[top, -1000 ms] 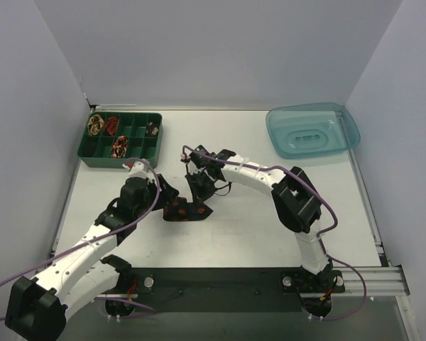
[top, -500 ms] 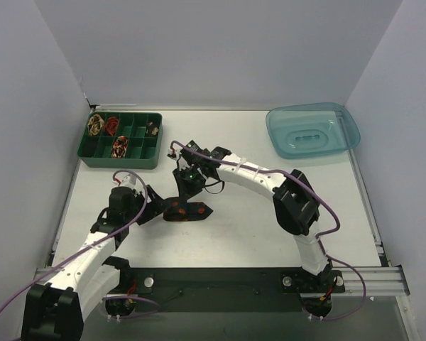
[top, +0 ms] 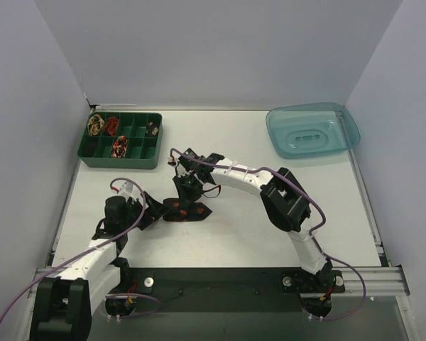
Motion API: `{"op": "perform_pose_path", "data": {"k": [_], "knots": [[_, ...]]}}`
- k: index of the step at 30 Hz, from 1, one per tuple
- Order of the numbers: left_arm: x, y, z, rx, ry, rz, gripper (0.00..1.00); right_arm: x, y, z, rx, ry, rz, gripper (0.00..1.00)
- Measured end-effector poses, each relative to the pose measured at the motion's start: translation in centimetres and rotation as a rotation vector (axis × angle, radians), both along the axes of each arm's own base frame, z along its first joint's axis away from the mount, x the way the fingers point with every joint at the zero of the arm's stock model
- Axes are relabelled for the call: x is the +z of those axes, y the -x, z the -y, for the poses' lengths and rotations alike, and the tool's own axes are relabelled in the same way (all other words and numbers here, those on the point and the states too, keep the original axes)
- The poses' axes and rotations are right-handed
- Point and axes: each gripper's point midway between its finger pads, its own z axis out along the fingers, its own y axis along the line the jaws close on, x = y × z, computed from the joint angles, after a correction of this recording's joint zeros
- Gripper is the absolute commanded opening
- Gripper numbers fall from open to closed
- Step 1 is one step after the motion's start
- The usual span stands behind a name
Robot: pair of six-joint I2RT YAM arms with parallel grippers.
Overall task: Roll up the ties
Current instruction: Roll the tie at the center of the board.
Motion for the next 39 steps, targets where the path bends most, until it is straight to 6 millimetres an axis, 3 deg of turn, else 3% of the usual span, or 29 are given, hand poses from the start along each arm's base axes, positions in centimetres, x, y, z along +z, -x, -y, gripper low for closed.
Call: {"op": "perform_pose_path", "data": {"k": [13,22,39], "knots": [[0.0,-0.8,1.2,-0.055,0.066,0.053,0.83,-1.1,0.2,0.3,-0.008,0.003,-0.005,0.05],[-0.7,-1.1,1.9,-0.07,0.111,0.034,0.6,-3.0,1.1,1.9,-0.02,0.06,-0.033,0.05],[0.9,-1.4,1.8,-0.085,0.044,0.066,0.54,-2.9,0.9,1.9,-0.027,0.063,-0.023,0.05]]}}
